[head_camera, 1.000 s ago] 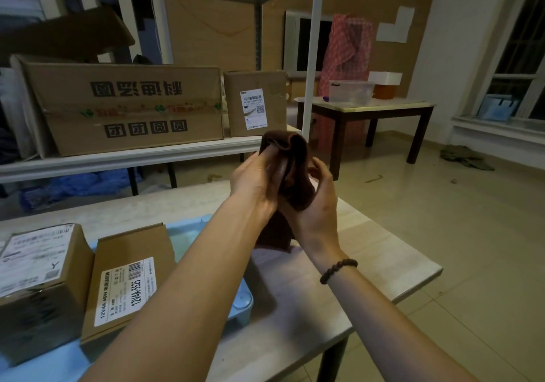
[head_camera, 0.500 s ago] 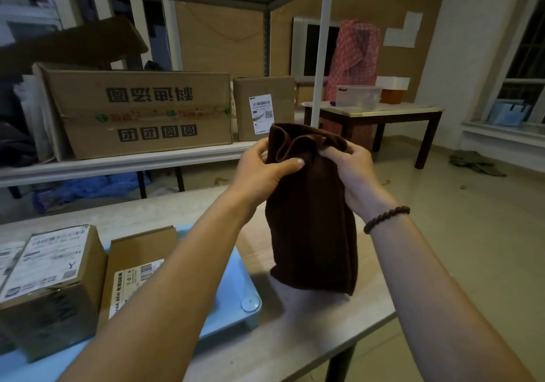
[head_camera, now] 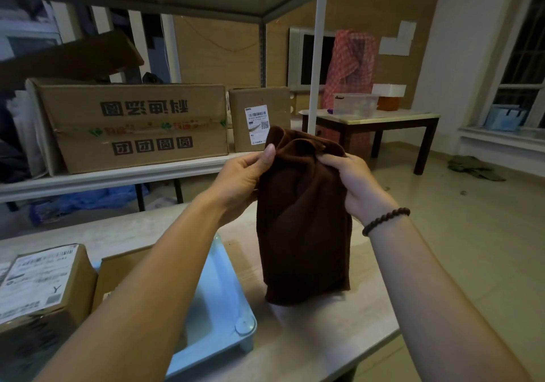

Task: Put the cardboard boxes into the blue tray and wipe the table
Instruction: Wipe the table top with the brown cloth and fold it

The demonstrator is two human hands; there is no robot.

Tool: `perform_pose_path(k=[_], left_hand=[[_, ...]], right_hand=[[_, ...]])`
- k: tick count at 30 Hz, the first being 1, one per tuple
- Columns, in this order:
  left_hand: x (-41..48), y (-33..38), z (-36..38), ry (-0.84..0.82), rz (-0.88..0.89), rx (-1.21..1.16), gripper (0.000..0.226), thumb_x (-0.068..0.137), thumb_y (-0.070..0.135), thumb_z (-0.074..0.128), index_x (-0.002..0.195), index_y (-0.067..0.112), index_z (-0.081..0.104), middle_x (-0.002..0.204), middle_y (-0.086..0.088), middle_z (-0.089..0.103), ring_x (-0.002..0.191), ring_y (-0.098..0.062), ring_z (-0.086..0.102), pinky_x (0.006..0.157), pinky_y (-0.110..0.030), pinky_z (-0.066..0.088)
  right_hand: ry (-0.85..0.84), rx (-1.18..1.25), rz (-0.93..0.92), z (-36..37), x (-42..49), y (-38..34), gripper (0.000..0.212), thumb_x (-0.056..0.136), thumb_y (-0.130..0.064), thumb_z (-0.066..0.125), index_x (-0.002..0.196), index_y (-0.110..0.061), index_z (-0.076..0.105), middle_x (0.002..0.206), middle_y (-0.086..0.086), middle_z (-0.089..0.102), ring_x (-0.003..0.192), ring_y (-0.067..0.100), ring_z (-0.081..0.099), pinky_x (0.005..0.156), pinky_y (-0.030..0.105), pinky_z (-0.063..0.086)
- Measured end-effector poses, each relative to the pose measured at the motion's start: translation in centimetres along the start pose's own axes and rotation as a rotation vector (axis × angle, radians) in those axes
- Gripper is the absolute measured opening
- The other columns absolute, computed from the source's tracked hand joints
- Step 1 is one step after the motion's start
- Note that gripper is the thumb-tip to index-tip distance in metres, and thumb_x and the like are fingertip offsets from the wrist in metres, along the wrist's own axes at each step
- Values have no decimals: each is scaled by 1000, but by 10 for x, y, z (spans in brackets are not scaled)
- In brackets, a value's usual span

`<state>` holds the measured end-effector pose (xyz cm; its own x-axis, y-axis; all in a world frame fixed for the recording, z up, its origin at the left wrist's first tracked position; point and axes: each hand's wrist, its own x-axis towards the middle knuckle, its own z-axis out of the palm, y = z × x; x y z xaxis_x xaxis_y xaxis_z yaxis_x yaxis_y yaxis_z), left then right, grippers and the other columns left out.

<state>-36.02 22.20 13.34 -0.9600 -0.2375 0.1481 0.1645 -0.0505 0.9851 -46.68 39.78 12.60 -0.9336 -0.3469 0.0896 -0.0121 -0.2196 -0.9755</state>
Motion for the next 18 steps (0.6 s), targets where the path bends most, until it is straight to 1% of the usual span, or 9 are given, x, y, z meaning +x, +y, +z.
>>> perform_pose_path(k=[4, 6, 8, 10, 12, 13, 15, 16, 18], left_hand=[[7, 3, -2, 124, -21, -33, 33, 93, 36, 64, 112, 11, 72, 111, -9, 74, 109, -25, 66, 93, -39, 53], [11, 4, 0, 229, -20, -14, 23, 93, 31, 65, 105, 13, 73, 107, -8, 75, 107, -24, 67, 94, -40, 53], [14, 6, 2, 271, -32, 18, 18, 91, 27, 66, 102, 15, 75, 106, -6, 75, 106, -23, 68, 91, -39, 54], [15, 9, 4, 276, -43, 47, 18, 90, 26, 67, 103, 16, 75, 104, -3, 76, 104, -21, 68, 82, -35, 53], [16, 12, 8, 293, -55, 43, 20, 92, 28, 66, 105, 16, 75, 102, -2, 75, 98, -18, 67, 72, -32, 50], [16, 13, 10, 310, -66, 37, 21, 92, 29, 66, 105, 15, 74, 102, -2, 75, 95, -16, 66, 68, -30, 48], [17, 16, 13, 373, -94, 22, 20, 94, 28, 64, 105, 14, 71, 100, -4, 73, 91, -17, 65, 64, -31, 46], [18, 16, 13, 420, -108, 19, 18, 94, 27, 62, 103, 13, 70, 97, -5, 71, 90, -19, 65, 65, -32, 47], [21, 16, 13, 525, -116, 16, 12, 92, 25, 63, 92, 14, 67, 90, -5, 68, 90, -22, 64, 75, -33, 51]], right_hand=[[-80, 74, 165, -1, 3, 1, 32, 92, -23, 69, 122, -14, 69, 118, 14, 74, 110, 33, 69, 100, 47, 53], [-47, 65, 171, 1, 4, 2, 27, 94, -24, 65, 119, -15, 71, 119, 14, 73, 106, 30, 68, 92, 43, 55], [-22, 91, 153, 3, 3, 2, 27, 96, -27, 62, 118, -15, 72, 117, 13, 73, 101, 27, 68, 84, 39, 54], [-59, 122, 96, 4, 3, 1, 36, 96, -40, 61, 122, -17, 71, 114, 9, 74, 105, 27, 67, 86, 40, 53], [-161, 97, 28, 2, 3, -1, 57, 85, -59, 67, 127, -20, 68, 120, 6, 74, 117, 28, 65, 100, 46, 49], [-223, 64, 12, 1, 1, 0, 73, 73, -67, 73, 129, -21, 67, 124, 7, 73, 122, 29, 64, 105, 48, 46], [-330, 16, 4, 0, 2, 1, 98, 47, -76, 80, 127, -21, 68, 126, 9, 72, 124, 29, 63, 107, 50, 43], [-361, 13, -7, -1, 4, 2, 102, 40, -79, 80, 124, -23, 71, 126, 9, 72, 123, 28, 64, 106, 50, 43], [-410, 51, -16, 0, 4, 3, 96, 41, -78, 76, 121, -24, 72, 125, 8, 73, 120, 26, 67, 103, 47, 49]])
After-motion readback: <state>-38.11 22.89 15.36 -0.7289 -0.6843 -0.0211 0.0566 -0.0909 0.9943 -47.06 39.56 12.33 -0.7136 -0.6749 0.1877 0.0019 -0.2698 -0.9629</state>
